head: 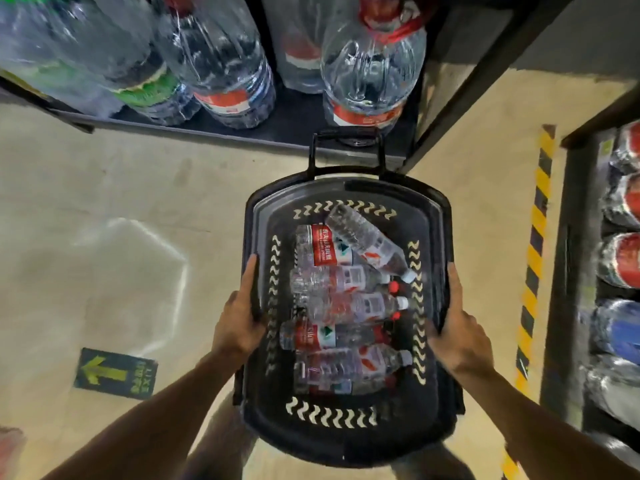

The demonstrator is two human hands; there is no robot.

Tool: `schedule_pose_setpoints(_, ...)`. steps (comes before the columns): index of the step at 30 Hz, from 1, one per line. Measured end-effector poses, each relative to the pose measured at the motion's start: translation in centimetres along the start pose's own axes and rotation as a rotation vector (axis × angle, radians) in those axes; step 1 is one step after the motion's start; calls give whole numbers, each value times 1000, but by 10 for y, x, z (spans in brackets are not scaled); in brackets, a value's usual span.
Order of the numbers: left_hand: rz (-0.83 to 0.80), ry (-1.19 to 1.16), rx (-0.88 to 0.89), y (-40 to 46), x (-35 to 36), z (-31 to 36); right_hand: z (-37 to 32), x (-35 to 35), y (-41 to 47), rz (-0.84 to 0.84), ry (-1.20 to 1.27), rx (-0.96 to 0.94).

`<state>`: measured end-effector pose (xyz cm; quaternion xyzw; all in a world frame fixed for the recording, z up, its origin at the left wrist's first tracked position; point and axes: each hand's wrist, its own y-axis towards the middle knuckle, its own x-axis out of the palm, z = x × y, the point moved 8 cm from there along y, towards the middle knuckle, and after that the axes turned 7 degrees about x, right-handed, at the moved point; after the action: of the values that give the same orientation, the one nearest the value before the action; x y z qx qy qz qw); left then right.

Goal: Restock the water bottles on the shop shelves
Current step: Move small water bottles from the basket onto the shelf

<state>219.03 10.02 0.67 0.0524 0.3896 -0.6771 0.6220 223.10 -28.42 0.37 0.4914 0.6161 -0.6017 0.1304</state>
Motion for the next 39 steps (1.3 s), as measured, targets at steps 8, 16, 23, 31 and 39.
schedule_pose_setpoints(8,15,-10,-6,74,51,-52,29,67,66,63,16,72)
schedule_pose_setpoints(16,-6,49,3,89,49,-41,23,62,85,10,13,45)
schedule_pose_setpoints(23,-35,77,16,114,44,-40,12,46,107,53,-48,3)
schedule_pose_setpoints(31,-190,52,2,124,41,-35,10,55,104,-44,111,-13)
schedule_pose_setpoints(39,-422,690,105,89,-24,27,0,8,27,-149,-32,111)
